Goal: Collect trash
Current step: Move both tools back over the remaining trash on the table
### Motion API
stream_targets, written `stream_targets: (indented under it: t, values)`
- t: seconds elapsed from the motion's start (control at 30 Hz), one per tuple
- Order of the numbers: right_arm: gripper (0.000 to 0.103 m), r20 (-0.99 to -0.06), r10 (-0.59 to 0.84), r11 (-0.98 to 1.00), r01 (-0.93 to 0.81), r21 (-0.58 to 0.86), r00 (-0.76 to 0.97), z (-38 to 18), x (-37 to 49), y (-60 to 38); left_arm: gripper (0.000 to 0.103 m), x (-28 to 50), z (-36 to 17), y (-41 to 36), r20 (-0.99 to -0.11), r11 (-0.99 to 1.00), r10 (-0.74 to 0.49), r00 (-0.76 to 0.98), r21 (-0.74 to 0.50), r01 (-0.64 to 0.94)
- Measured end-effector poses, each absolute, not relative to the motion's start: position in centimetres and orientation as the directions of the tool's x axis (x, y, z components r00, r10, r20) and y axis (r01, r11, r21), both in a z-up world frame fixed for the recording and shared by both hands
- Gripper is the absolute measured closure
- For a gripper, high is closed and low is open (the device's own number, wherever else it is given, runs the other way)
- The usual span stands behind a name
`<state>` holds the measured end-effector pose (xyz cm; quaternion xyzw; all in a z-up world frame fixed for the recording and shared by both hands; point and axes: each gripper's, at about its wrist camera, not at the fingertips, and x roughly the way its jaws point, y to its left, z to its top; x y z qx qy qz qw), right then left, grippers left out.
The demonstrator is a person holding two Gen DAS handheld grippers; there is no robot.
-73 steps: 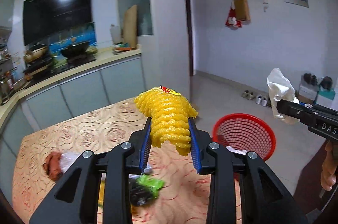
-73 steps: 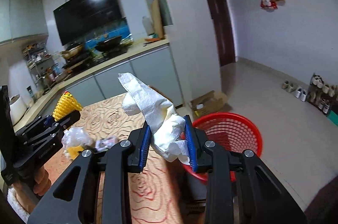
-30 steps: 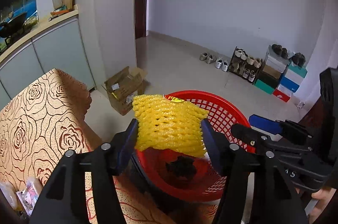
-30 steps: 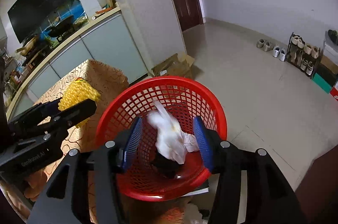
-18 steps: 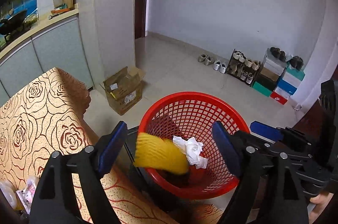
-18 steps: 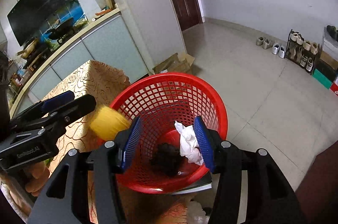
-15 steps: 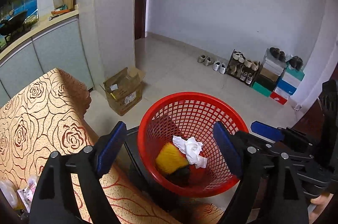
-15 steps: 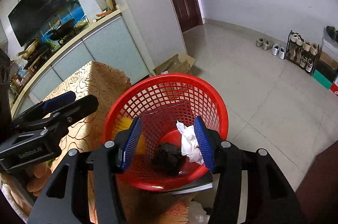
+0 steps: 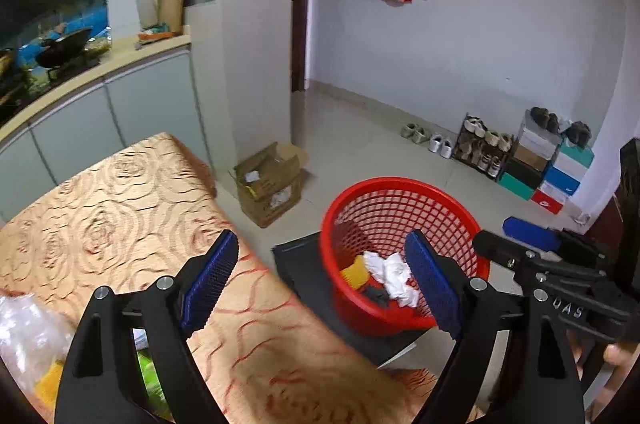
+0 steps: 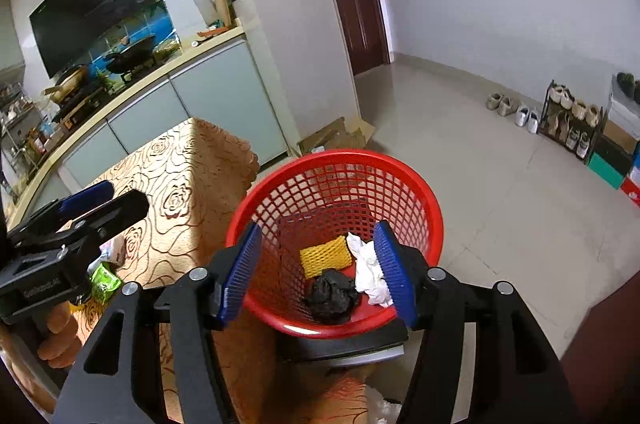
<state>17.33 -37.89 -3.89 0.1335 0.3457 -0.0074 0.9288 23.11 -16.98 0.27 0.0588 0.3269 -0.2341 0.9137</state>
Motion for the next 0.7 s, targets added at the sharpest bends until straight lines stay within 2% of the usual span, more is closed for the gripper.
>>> stream_targets:
  t: [0.23, 0.7]
  values:
    - [0.040, -0.620, 0.101, 0.976, 0.045, 0.215, 0.778, -2.6, 16.5, -35.0, 0.019, 20.4, 0.9, -12.8, -0.607, 0.921, -0.316, 0.729, -0.011, 0.390]
    - [0.035, -0.592, 0.223, 0.970, -0.113, 0.217, 0.775, -1.2, 15.9, -27.7, 0.019, 17.0, 0.6, -2.0, -0.614, 0.982, -0.163, 0.772, -0.026, 0.187]
